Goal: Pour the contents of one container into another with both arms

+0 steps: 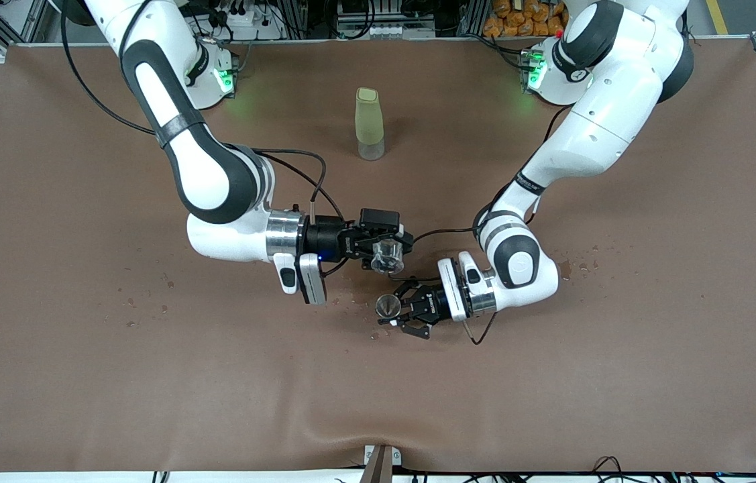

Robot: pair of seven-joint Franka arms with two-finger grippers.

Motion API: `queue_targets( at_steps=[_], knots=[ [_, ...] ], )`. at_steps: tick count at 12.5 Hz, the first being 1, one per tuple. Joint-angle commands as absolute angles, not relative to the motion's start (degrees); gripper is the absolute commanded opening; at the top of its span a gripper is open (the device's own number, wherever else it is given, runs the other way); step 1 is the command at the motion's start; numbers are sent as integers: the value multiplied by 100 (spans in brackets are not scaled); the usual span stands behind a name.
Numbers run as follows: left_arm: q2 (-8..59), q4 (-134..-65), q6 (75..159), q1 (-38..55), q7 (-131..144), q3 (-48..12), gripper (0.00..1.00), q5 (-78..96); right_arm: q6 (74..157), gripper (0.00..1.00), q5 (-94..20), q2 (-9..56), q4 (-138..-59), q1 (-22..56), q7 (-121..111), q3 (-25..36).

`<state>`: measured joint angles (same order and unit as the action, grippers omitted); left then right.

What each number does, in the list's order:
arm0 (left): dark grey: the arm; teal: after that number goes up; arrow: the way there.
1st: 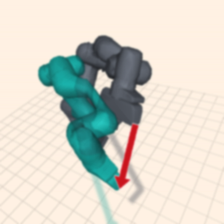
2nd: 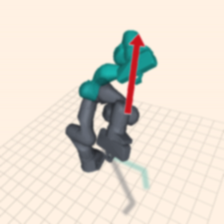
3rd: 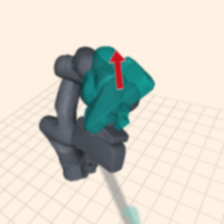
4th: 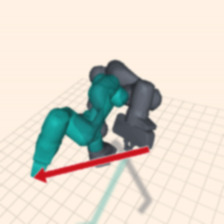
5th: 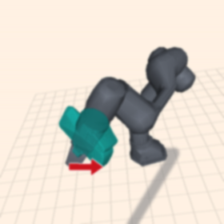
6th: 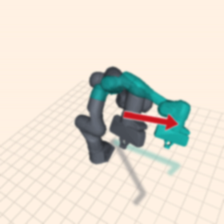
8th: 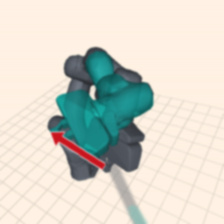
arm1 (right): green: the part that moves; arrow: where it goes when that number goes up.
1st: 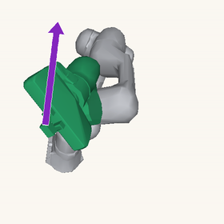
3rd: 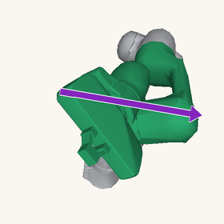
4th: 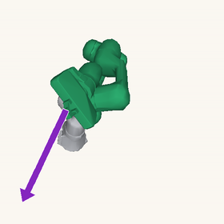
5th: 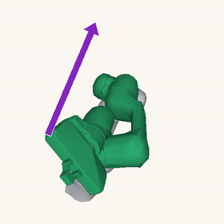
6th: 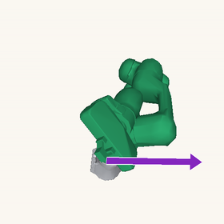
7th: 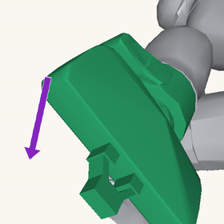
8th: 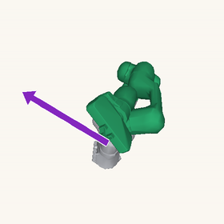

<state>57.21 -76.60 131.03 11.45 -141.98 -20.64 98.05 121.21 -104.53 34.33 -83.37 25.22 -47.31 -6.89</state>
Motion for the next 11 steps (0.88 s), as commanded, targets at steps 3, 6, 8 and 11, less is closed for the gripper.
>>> queue_targets(
  at_steps=[3, 6, 8, 11],
  knots=[
    [5695, -7708, 13008, 1116, -14282, -2074, 0, 9932, 11945, 0, -10600, 3261, -8464, 2531, -4316, -642],
    [5695, -7708, 13008, 1108, -14273, -2074, 0, 9932, 11936, 0, -10600, 3296, -8411, 2514, -4211, -642],
    [5687, -7708, 13008, 1107, -14291, -2065, 0, 9932, 11944, 0, -10591, 3313, -8359, 2505, -4061, -642],
    [5695, -7708, 13008, 1107, -14274, -2065, 0, 9932, 11936, 0, -10600, 3506, -8192, 2496, -4026, -642]
  ],
)
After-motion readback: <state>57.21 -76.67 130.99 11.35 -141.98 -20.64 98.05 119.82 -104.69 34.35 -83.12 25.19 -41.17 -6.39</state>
